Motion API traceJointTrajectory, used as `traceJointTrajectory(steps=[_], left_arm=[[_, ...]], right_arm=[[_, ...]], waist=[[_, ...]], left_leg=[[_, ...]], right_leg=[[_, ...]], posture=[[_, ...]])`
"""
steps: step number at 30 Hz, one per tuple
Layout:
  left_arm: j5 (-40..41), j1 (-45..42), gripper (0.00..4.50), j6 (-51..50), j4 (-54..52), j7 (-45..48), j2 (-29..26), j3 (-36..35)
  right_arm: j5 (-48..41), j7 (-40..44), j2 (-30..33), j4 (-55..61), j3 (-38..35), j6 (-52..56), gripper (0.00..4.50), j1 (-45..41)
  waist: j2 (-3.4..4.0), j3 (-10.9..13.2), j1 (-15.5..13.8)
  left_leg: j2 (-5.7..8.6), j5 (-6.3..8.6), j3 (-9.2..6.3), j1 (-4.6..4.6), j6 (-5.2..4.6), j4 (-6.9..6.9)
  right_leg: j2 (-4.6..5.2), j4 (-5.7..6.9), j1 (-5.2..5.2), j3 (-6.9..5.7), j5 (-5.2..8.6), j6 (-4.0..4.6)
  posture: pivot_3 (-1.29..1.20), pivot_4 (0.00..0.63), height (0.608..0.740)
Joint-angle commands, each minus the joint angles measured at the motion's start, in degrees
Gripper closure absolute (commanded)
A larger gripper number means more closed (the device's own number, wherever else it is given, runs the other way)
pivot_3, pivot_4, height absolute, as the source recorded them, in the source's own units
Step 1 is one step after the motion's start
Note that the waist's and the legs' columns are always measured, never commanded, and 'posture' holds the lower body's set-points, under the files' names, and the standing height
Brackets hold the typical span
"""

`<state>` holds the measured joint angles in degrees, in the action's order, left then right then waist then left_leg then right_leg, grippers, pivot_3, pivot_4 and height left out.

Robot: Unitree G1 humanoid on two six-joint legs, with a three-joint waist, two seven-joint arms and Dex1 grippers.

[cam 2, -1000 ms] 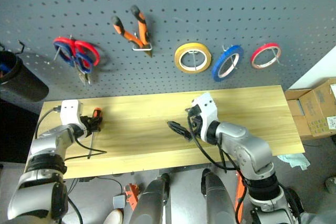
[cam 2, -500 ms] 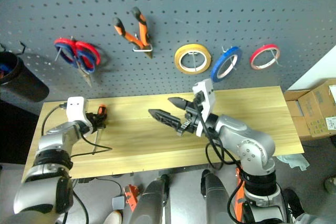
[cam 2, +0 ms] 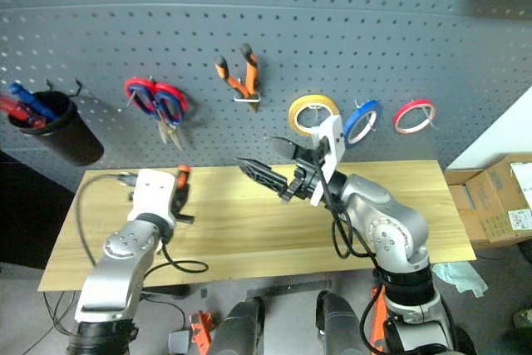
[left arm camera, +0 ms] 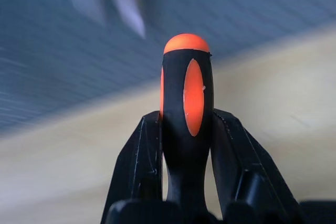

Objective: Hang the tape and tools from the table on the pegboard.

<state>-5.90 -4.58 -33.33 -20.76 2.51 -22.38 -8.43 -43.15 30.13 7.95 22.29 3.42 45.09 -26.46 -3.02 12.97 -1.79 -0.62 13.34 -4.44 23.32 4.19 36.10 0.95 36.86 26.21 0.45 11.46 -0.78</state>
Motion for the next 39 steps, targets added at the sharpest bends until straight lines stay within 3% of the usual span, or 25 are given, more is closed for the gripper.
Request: traceJointTrajectory(steps=[1, 5, 9, 15, 20, 26, 32, 39], left_arm=[[-4.7, 3.1, 3.59, 2.9, -6.4, -4.4, -0.1, -3.1], [-8.4, 6.8, 3.59, 6.5, -12.3, -8.5, 0.9, -6.6], [-8.3, -2.7, 3.59, 8.2, -7.9, -10.0, -0.9, -9.1], [-2.7, -22.3, 3.59, 12.5, 10.3, -6.0, -5.5, -10.3], [5.0, -39.2, 3.59, 17.3, 30.7, -0.8, -7.6, -11.5], [8.2, -52.9, 3.59, 24.8, 50.4, 0.8, -8.2, -11.1], [8.0, -58.3, 3.59, 32.9, 64.5, 1.4, -10.0, -10.1], [9.0, -56.6, 3.59, 36.0, 69.9, 0.6, -10.6, -10.3]], right_arm=[[-3.0, 1.6, -0.5, 1.5, -0.5, -0.9, 0.00, -0.4], [-4.2, 3.0, -0.9, -0.5, -0.6, -1.2, 0.00, -1.6], [-3.1, 4.1, -2.6, -4.3, 0.2, -3.5, 0.00, -4.7], [-0.1, 5.2, -4.8, -9.8, 1.0, -7.8, 0.00, -9.2], [2.7, 5.2, -6.2, -12.6, 0.9, -11.4, 0.00, -11.5], [4.3, 4.9, -6.6, -13.3, 0.8, -13.2, 0.00, -11.6], [5.0, 4.0, -6.5, -12.8, 0.6, -13.4, 0.00, -11.2], [4.9, 3.1, -5.4, -11.5, 0.0, -12.9, 0.00, -10.2]], waist=[[0.14, -0.6, -0.1], [0.11, -2.1, -0.6], [-0.05, -2.9, -3.0], [0.12, -5.1, -5.0], [-0.12, -5.4, -5.9], [-0.16, -5.6, -5.9], [-0.15, -5.6, -5.6], [-0.17, -5.6, -5.3]], left_leg=[[0.01, 0.00, 0.00, -0.23, -0.01, -0.01], [-0.08, 0.02, 0.04, -1.03, -0.04, -0.02], [-0.21, -0.09, 0.03, -1.24, -0.20, 0.00], [-0.33, -0.17, -0.01, -1.54, -0.30, 0.01], [-0.33, -0.18, -0.05, -1.57, -0.28, 0.02], [-0.32, -0.16, -0.05, -1.53, -0.23, -0.01], [-0.32, -0.16, -0.05, -1.58, -0.23, 0.00], [-0.33, -0.18, -0.05, -1.58, -0.22, 0.03]], right_leg=[[-0.12, -0.04, -0.22, -0.02, 0.15, -0.22], [-0.34, -0.19, -1.05, 0.02, 0.20, -0.11], [-0.53, -0.08, -1.19, -0.05, 0.08, 0.21], [-0.67, -0.10, -1.60, -0.24, -0.02, 0.29], [-0.67, -0.11, -1.68, -0.30, -0.04, 0.26], [-0.66, -0.10, -1.67, -0.27, -0.05, 0.27], [-0.66, 0.00, -1.67, -0.27, -0.05, 0.28], [-0.67, 0.04, -1.67, -0.23, -0.14, 0.42]], posture=[[0.26, 0.062, 0.740], [0.29, 0.047, 0.740], [0.32, 0.028, 0.740], [0.32, 0.012, 0.740], [0.30, 0.008, 0.740], [0.28, 0.005, 0.740], [0.25, 0.007, 0.740], [0.22, 0.016, 0.740]])
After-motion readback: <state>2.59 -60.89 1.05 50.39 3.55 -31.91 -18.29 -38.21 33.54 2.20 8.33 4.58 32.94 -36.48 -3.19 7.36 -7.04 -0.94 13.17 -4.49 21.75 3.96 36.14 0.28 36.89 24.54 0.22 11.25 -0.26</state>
